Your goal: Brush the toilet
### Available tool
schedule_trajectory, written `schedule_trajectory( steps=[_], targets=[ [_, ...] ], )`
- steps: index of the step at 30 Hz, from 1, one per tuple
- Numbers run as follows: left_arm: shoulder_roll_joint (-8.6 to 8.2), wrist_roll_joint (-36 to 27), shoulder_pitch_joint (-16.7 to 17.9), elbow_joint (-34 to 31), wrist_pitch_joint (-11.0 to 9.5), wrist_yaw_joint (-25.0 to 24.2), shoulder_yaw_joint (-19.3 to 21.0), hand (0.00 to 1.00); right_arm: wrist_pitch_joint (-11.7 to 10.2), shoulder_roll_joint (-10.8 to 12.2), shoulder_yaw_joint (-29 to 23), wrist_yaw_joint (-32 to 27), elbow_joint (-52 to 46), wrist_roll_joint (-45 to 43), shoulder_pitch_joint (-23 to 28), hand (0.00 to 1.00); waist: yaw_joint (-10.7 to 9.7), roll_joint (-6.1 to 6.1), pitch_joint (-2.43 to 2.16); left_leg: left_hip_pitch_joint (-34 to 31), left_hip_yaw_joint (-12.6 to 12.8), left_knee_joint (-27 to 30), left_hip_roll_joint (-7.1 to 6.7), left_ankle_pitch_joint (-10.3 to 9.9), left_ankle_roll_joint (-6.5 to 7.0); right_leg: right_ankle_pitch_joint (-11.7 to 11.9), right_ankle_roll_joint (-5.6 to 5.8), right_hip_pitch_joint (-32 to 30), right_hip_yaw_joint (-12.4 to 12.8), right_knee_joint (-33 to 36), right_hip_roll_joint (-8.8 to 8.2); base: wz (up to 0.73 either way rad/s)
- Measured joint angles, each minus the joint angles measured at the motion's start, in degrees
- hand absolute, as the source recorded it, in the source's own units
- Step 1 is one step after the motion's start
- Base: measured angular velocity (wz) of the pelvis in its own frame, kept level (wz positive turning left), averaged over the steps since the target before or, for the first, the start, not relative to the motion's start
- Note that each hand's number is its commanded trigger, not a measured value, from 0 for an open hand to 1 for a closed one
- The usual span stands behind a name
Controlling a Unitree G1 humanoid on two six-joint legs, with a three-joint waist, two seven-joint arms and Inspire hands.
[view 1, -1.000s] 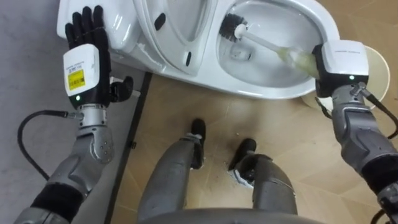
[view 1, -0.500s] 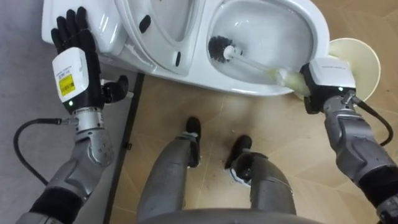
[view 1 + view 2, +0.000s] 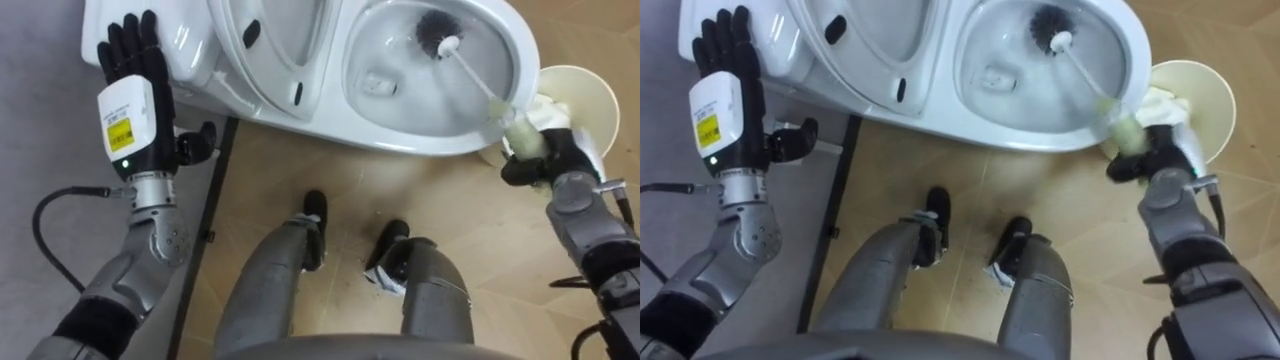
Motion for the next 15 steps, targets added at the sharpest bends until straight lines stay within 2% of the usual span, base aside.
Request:
schedule_trajectory(
  steps=[2, 5, 9, 12, 15],
  targets=[
    [-0.11, 1.0, -0.1, 0.0, 0.5, 0.0, 0.0, 0.00, -0.4, 0.1, 0.0, 0.0, 1.2, 0.2, -0.2, 1.00, -0.3, -0.03, -0.01, 0.0, -0.7, 0.1, -0.21, 0.0, 0.04, 0.1, 0.18, 0.1, 0.0, 0.0, -0.01, 0.03],
    [-0.18, 1.8, -0.3, 0.1, 1.2, -0.1, 0.0, 0.00, -0.5, 0.6, -0.1, -0.1, 2.5, -0.5, -0.3, 1.00, -0.4, -0.03, -0.01, -0.1, -0.5, 0.0, -0.16, 0.2, 0.31, 0.3, 0.33, 0.1, 0.0, -0.3, 0.09, 0.00],
    [-1.47, 3.3, -1.3, 1.4, 2.1, -0.1, 0.2, 0.00, -0.4, 1.2, -0.1, -1.0, 3.7, -6.6, -0.7, 1.00, -0.1, 0.16, -0.04, -0.1, 0.0, 0.0, -0.18, 0.1, 0.69, 0.3, 0.34, -0.4, 0.3, 0.4, -0.21, -0.02],
    [-2.03, 3.3, -2.0, 2.1, 2.5, -0.3, 0.1, 0.00, -0.2, 1.2, 0.1, -1.5, 3.9, -13.4, -0.9, 1.00, 0.9, 0.75, -0.07, -0.2, -0.1, 0.1, 0.03, 0.0, 0.81, 0.5, 0.21, -0.4, 0.2, 0.3, 0.06, -0.01],
    [-2.85, 3.3, -2.3, 2.2, 2.5, -1.1, -0.1, 0.00, -0.2, 1.2, 1.1, -1.5, 4.0, -20.9, -1.4, 1.00, 1.8, 2.23, -0.12, -0.6, -0.2, 0.0, 0.27, 0.0, 0.79, 0.9, 0.07, -0.6, 0.0, -0.3, 0.39, -0.02]
  ],
)
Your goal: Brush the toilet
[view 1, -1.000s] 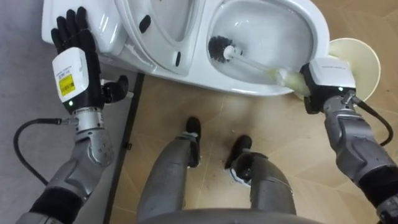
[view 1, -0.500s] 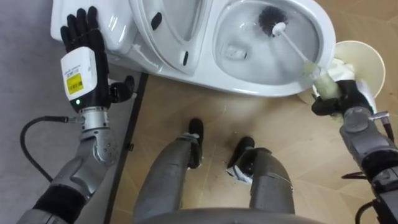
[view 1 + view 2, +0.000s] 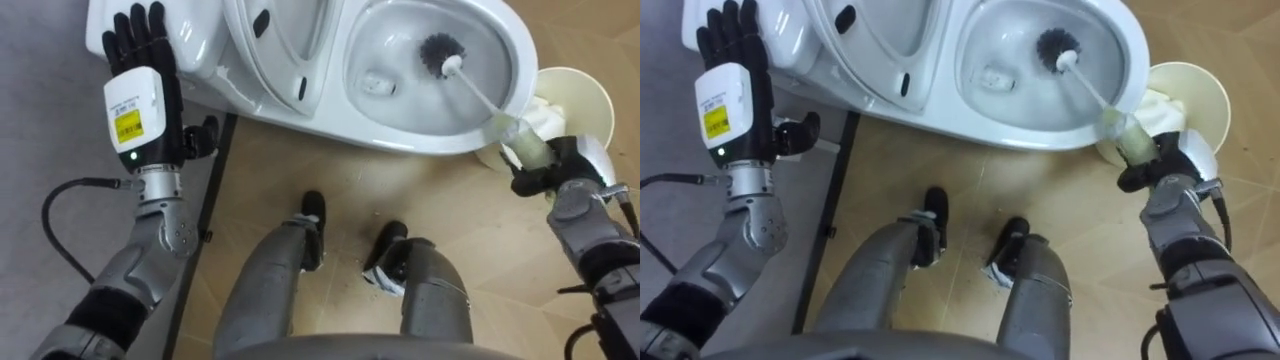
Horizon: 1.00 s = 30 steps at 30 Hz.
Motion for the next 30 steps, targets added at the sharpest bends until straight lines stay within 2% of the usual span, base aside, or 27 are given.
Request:
schedule_trajectory(
  steps=[1, 3, 9, 13, 19, 24, 27, 30],
  targets=[
    [-0.68, 0.0, -0.2, 0.2, 0.0, -0.3, 0.0, 0.00, 0.0, 0.0, 0.9, -0.4, 0.7, -3.7, -0.4, 1.00, 0.8, 0.56, 0.01, 0.0, 0.1, -0.2, 0.01, 0.0, 0.00, 0.3, -0.13, -0.1, 0.0, -0.2, 0.00, -0.10],
    [-1.04, 0.0, -0.2, 0.2, -0.1, -0.7, -0.2, 0.00, 0.1, 0.0, 3.6, -0.5, 2.3, -10.2, -1.5, 1.00, 1.5, 1.04, 0.00, 0.0, 0.3, -0.6, -0.02, 0.0, 0.00, 0.4, -0.17, -0.3, 0.0, -0.4, -0.08, -0.07],
    [-1.12, 0.0, -0.3, -0.9, -0.7, -1.5, -1.2, 0.00, 0.8, -0.4, 7.5, -1.7, 2.1, -23.7, -3.8, 1.00, 3.7, 1.10, 0.00, -0.1, 0.5, -1.0, -0.10, 0.0, -0.04, 0.2, -0.10, -0.4, -0.1, -0.6, -0.21, 0.00],
    [-1.15, 0.2, -0.4, -1.1, -1.4, -2.1, -1.3, 0.00, 3.3, -0.9, 8.1, -2.0, -1.4, -31.7, -3.5, 1.00, 3.9, 1.09, 0.00, 0.1, -0.2, -0.9, 0.04, 0.0, -0.06, 0.2, -0.03, 0.7, -1.1, -1.8, 0.13, 0.06],
    [-0.96, 0.9, -0.8, -0.7, -2.5, -1.9, -1.5, 0.00, 5.8, -1.3, 8.2, -1.5, -8.3, -35.8, -0.3, 1.00, 3.8, 1.06, 0.02, 0.1, -0.6, -1.2, 0.64, 0.0, -0.21, 0.7, 0.01, 1.7, -1.7, -3.5, 1.33, 0.04],
    [-0.94, 0.8, -0.5, 0.1, -3.8, -1.2, -0.8, 0.00, 7.8, -1.8, 8.1, -0.3, -14.1, -39.9, 2.3, 1.00, 3.5, 1.01, 0.02, 0.0, -0.7, -1.0, 0.88, -0.2, -0.39, 0.8, -0.07, 1.7, -1.5, -3.6, 1.56, -0.02],
    [-0.49, 0.4, -0.5, 0.2, -3.9, -1.2, -0.7, 0.00, 8.0, -2.0, 8.1, 0.4, -14.4, -40.8, 2.7, 1.00, 3.6, 0.99, 0.00, 0.0, -0.6, -0.4, 1.62, -0.4, -0.67, 1.3, -0.37, 2.3, -1.7, -4.6, 2.35, -0.05],
    [-0.19, -1.6, -1.0, 0.4, -4.7, -1.2, -1.3, 0.00, 7.9, -2.4, 8.7, -0.3, -13.6, -39.1, 2.7, 1.00, 3.7, 0.94, -0.05, 0.0, -0.6, -0.4, 1.64, -0.4, -0.71, 1.3, -0.44, 2.3, -2.0, -4.3, 2.26, -0.02]
  ],
)
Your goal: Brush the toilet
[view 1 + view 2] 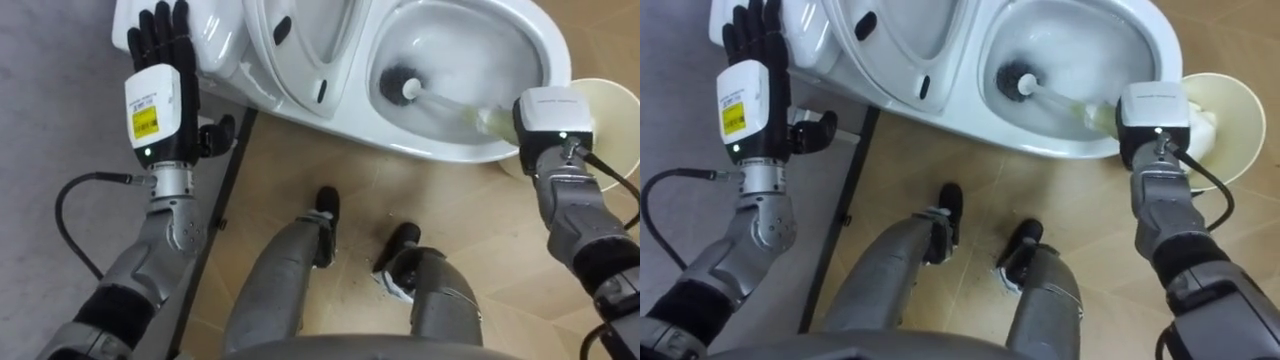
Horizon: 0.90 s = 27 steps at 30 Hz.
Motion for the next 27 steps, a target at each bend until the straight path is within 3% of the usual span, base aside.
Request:
schedule_trajectory(
  steps=[2, 6, 10, 12, 14, 15, 18, 24, 27],
  targets=[
    [0.05, 0.0, -0.5, 0.8, -0.2, 0.1, -0.1, 0.00, -0.5, -0.1, 0.3, -0.6, 0.7, 2.9, -0.2, 1.00, 0.2, -0.01, 0.00, -0.1, 0.0, 0.2, -0.03, 0.0, 0.01, -0.1, -0.04, 0.0, 0.0, 0.3, -0.10, 0.00],
    [1.52, 0.0, -0.8, 0.5, 0.1, -0.1, -0.7, 0.00, -4.2, -0.3, 0.2, -1.5, 6.5, 11.5, -3.1, 1.00, -0.1, -0.35, 0.13, -0.1, 0.3, 0.2, -0.22, 0.0, 0.02, -0.4, -0.05, -0.6, 0.3, 1.2, -0.56, -0.01],
    [1.61, 0.0, -1.0, 0.1, 0.7, -0.1, -0.3, 0.00, -6.8, -0.3, -0.5, -2.1, 11.4, 19.4, -7.9, 1.00, 0.1, -1.47, 0.57, -0.3, 1.6, 0.2, -1.11, 0.2, 0.30, -1.2, -0.04, -2.8, 2.1, 4.3, -2.15, -0.05],
    [1.64, 0.0, -0.9, -0.2, 1.0, -0.1, -0.2, 0.00, -7.0, -0.3, -1.8, -3.1, 12.5, 21.8, -10.6, 1.00, -0.4, -1.99, 0.89, -0.5, 1.7, 0.5, -1.34, 0.3, 0.42, -1.3, -0.06, -3.2, 2.1, 4.9, -2.56, 0.00],
    [1.72, 0.3, -0.6, -1.2, 1.6, -0.2, 0.3, 0.00, -7.1, -0.7, -3.3, -3.8, 13.8, 22.5, -13.3, 1.00, -1.1, -2.29, 0.77, -0.6, 1.7, 0.5, -1.46, 0.5, 0.63, -1.4, -0.10, -3.6, 2.2, 5.4, -2.83, 0.05],
    [1.84, 0.5, -0.5, -1.8, 2.1, -0.1, 0.5, 0.00, -7.6, -1.4, -3.4, -4.2, 14.2, 22.5, -14.2, 1.00, -1.5, -3.01, 0.73, -0.7, 1.7, 0.5, -1.69, 0.6, 0.70, -1.7, -0.07, -3.9, 2.2, 5.9, -3.17, 0.08],
    [1.89, 3.2, -0.3, -2.1, 2.8, -0.5, 1.5, 0.00, -7.7, -2.7, -3.7, -5.1, 14.2, 21.7, -14.4, 1.00, -1.5, -4.05, 0.68, -1.1, 1.7, 1.4, -1.75, 0.6, 0.73, -1.8, -0.03, -4.0, 2.3, 6.3, -3.32, 0.02],
    [1.83, 4.0, -0.7, -3.3, 3.9, -3.1, 1.6, 0.00, -6.5, -1.0, -3.1, -5.8, 9.4, 12.9, -12.8, 1.00, -0.5, -3.87, 0.59, -1.1, 1.8, 1.5, -1.30, 0.5, 0.84, -1.3, 0.24, -4.1, 3.1, 5.8, -2.35, -0.06],
    [1.45, 4.5, -0.7, -3.0, 3.9, -4.3, 1.7, 0.00, -4.6, -0.6, -1.7, -5.5, 4.4, 6.2, -10.0, 1.00, 0.4, -2.42, 0.47, -0.8, 1.4, 1.4, -0.67, 0.4, 0.79, -0.5, -0.07, -3.0, 2.2, 4.4, -1.62, -0.02]
  ],
)
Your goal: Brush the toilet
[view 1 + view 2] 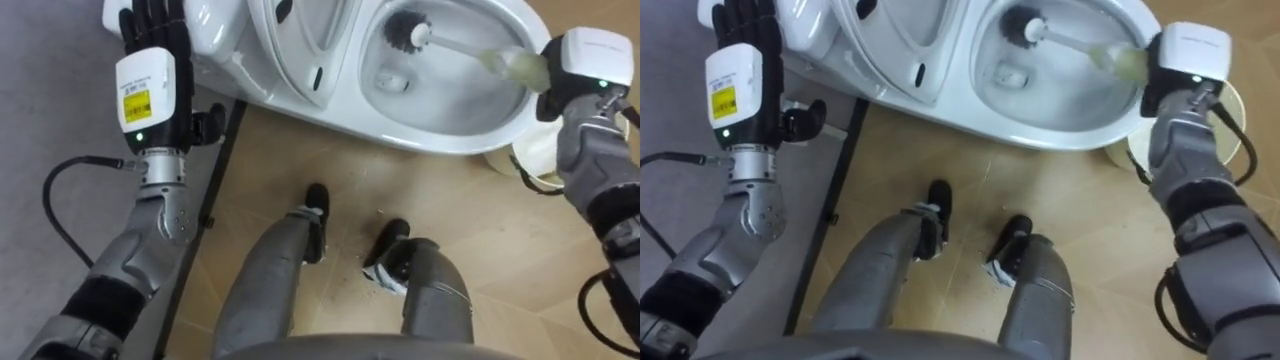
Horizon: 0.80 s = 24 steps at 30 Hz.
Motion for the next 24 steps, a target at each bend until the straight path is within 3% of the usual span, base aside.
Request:
schedule_trajectory(
  steps=[5, 7, 16, 20, 24],
  targets=[
    [-0.41, -0.9, 1.4, 0.5, 0.0, 0.1, -0.6, 0.00, 4.2, 1.0, 2.9, 3.0, -8.0, -6.3, 4.4, 1.00, 0.3, 2.50, -0.42, 0.6, 0.2, -1.0, 0.77, -0.1, -0.28, 0.9, -0.34, 1.2, -0.6, -2.3, 0.98, -0.09],
    [-0.50, -0.9, 2.3, 0.6, 0.0, 0.3, 0.0, 0.00, 6.1, 1.3, 3.0, 5.5, -12.0, -8.8, 6.3, 1.00, 0.3, 3.39, -0.94, 0.6, 0.3, -1.4, 0.98, 0.0, -0.46, 1.4, -0.47, 1.4, -0.6, -3.5, 1.66, -0.09],
    [-1.10, -6.3, 4.1, 1.4, -1.1, 4.4, -0.6, 0.00, 11.2, 1.5, 3.0, 13.4, -25.3, -13.4, 14.4, 1.00, -0.3, 3.75, -1.15, 1.8, 0.0, -2.0, 2.14, -0.6, -1.52, 1.6, -0.92, 3.9, -1.5, -6.7, 3.47, -0.01],
    [-1.05, -6.6, 4.3, 2.8, -1.9, 4.5, -1.2, 0.00, 12.0, 1.6, 3.0, 16.1, -27.1, -15.4, 15.9, 1.00, -0.4, 3.65, -1.12, 3.4, 0.2, -2.2, 2.01, -0.7, -1.57, 1.4, -0.68, 5.5, -1.4, -7.2, 3.44, 0.02],
    [0.14, -8.1, 4.8, 4.1, -3.3, 4.1, -1.5, 0.00, 12.2, 1.4, 3.0, 20.2, -29.5, -15.8, 18.1, 1.00, -1.5, 2.69, -1.30, 5.7, 0.2, -3.0, 1.81, -1.1, -1.78, 0.9, -0.51, 7.6, -1.5, -7.5, 3.35, 0.01]
  ],
)
